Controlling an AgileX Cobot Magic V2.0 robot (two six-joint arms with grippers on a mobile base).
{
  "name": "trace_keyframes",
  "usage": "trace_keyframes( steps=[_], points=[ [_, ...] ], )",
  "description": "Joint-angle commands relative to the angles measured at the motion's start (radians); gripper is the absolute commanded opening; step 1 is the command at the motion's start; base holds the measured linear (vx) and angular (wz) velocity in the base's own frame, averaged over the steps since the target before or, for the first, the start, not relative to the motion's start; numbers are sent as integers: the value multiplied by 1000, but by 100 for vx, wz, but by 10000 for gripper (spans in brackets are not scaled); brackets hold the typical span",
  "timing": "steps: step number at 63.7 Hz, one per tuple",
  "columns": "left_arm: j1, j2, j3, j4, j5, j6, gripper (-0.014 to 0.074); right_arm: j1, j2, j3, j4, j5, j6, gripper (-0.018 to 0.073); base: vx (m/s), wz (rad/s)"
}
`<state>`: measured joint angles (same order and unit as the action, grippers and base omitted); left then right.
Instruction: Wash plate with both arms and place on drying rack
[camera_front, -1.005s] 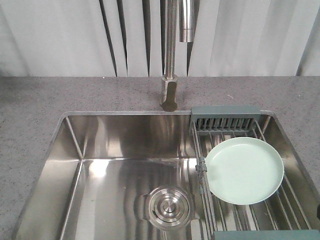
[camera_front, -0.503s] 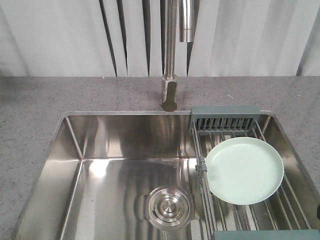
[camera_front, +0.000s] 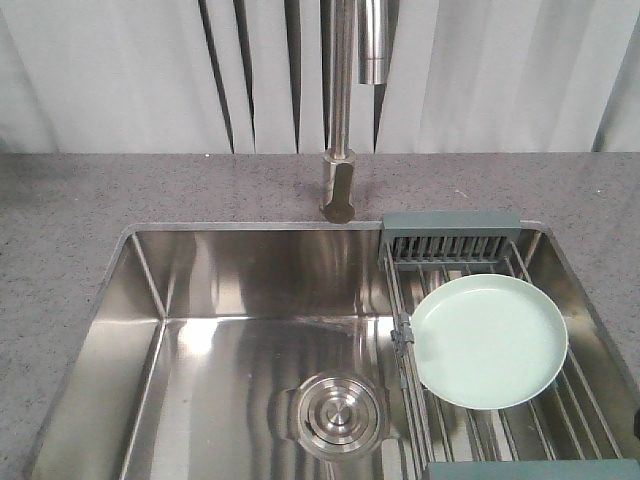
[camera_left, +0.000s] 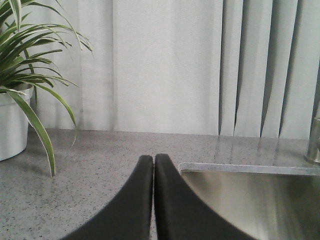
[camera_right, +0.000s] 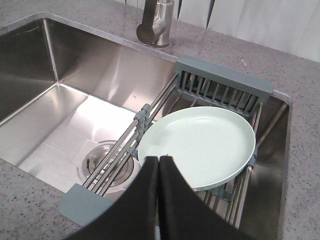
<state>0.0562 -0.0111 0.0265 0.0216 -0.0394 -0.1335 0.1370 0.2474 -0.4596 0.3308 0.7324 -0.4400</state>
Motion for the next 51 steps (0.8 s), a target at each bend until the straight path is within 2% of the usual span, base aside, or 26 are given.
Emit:
trace_keyframes(
  steps=[1,44,51],
  points=[
    [-9,-17,22,-1,-78,-3,-6,-4,12,-26,16,-59,0,-6,0,0],
    [-9,-16,22,-1,-78,-3,-6,-4,12,-26,16,-59,0,-6,0,0],
    [-9,-16,22,-1,-78,-3,-6,-4,12,0,-10,-88,-5,-6,0,0]
  ],
)
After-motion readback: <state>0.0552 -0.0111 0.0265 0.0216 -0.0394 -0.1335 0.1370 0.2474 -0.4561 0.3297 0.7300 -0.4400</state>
